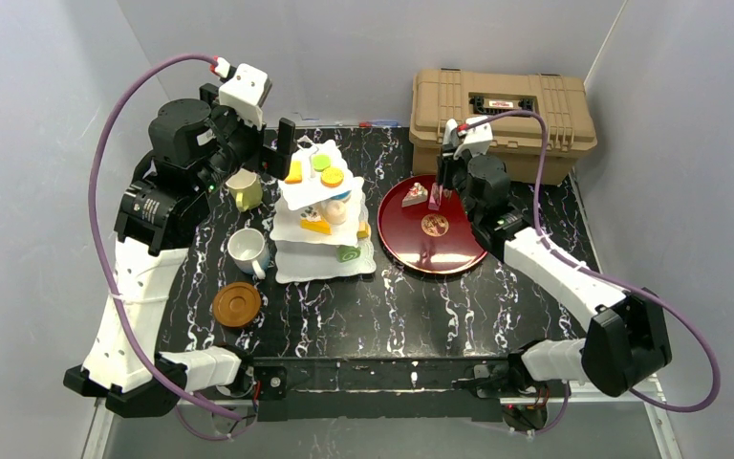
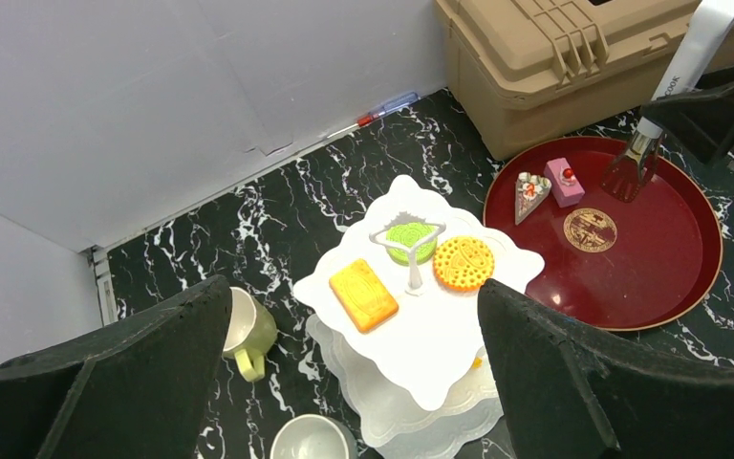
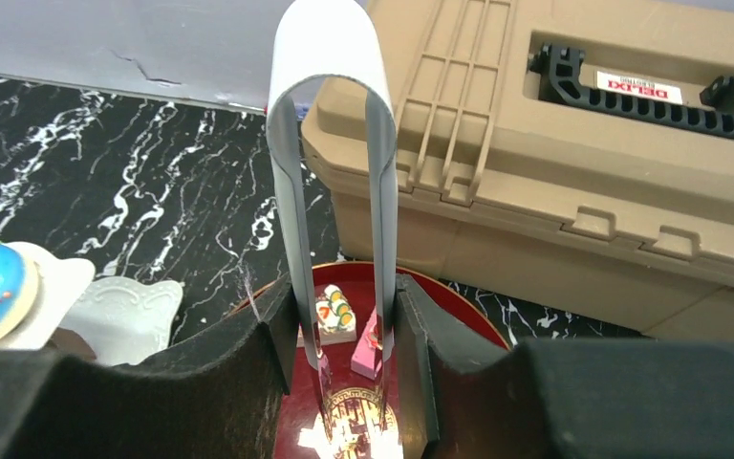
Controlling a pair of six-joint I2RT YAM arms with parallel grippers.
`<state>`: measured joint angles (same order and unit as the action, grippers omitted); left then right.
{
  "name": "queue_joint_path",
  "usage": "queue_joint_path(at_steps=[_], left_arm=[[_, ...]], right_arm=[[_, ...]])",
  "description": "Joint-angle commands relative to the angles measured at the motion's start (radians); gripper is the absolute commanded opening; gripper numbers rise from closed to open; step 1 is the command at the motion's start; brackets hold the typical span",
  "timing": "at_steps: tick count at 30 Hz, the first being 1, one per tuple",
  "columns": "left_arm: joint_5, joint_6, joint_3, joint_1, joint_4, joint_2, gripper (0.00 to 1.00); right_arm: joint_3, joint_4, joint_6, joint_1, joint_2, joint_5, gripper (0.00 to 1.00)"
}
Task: Serve the afternoon tea
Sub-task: Place the desert on the desert table, then pick up the desert from the tray.
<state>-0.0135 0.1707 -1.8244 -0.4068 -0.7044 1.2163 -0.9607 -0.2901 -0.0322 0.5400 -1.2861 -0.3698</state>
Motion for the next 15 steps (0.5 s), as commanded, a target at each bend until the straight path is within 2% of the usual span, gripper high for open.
queue_joint_path(at_steps=[1,15], left_arm=[[0.014,-0.008,-0.014,0.006,0.004,-0.003,0.99],[0.036,-0.010,0.004,0.006,0.002,-0.012,1.00]], right_arm=[[0.018,-0.180,-0.009,-0.008,-0.016,-0.045,0.43],[0.077,-0.405,-0.032,-0.012,-0.189,-0.174,0.45]])
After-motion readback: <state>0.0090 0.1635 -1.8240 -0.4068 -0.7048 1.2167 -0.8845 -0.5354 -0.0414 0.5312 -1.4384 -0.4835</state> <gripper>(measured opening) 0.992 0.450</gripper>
